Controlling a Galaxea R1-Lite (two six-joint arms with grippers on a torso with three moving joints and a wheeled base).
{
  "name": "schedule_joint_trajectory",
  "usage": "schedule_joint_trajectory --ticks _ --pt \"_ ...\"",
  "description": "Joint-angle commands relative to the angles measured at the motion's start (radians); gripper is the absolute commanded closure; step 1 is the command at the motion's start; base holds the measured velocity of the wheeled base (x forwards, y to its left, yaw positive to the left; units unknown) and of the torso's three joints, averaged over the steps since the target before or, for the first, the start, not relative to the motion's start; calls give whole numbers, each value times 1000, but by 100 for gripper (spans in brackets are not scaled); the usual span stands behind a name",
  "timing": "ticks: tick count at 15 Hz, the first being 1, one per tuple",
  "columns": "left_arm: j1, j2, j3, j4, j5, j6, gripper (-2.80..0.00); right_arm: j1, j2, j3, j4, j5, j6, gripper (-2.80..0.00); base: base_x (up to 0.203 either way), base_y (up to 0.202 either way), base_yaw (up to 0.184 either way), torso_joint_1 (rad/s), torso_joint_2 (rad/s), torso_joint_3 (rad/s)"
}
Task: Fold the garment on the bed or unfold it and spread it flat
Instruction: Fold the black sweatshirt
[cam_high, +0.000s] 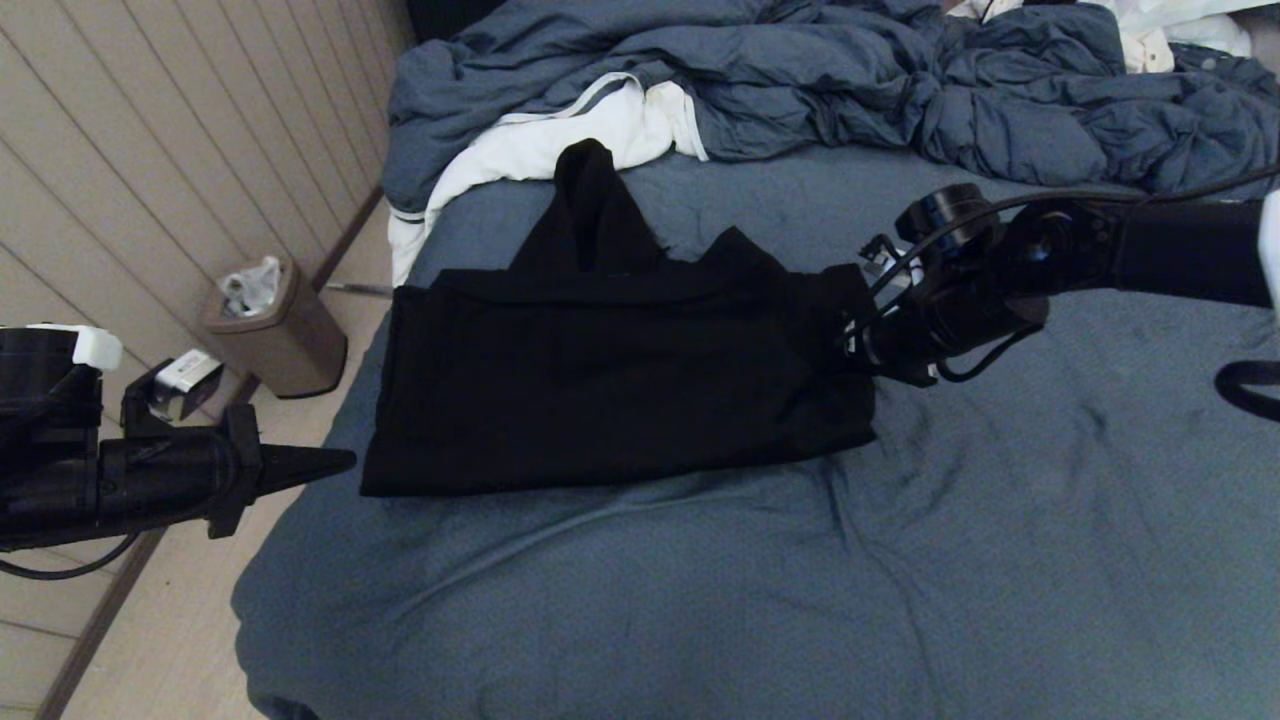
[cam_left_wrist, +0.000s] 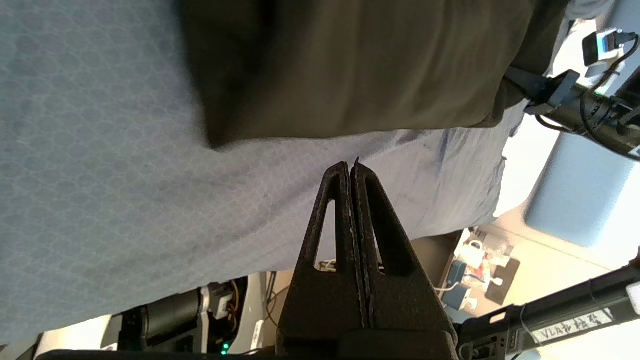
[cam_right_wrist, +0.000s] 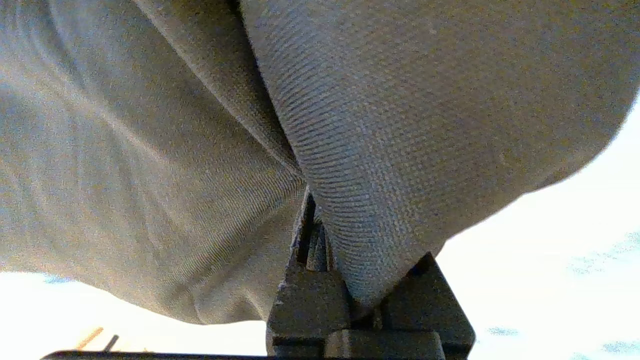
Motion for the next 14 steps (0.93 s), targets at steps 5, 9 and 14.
schedule_joint_trajectory --ticks 5,9,14 --pt "0 7 0 -1 -5 -4 0 -144 -89 109 3 8 -50 0 0 0 0 0 0 0" --pt "0 5 6 -1 -6 -4 0 -259 -125 207 2 46 -118 0 0 0 0 0 0 0" --pt "-9 4 10 0 -6 -4 0 -348 -157 302 -1 95 -189 0 0 0 0 0 0 0"
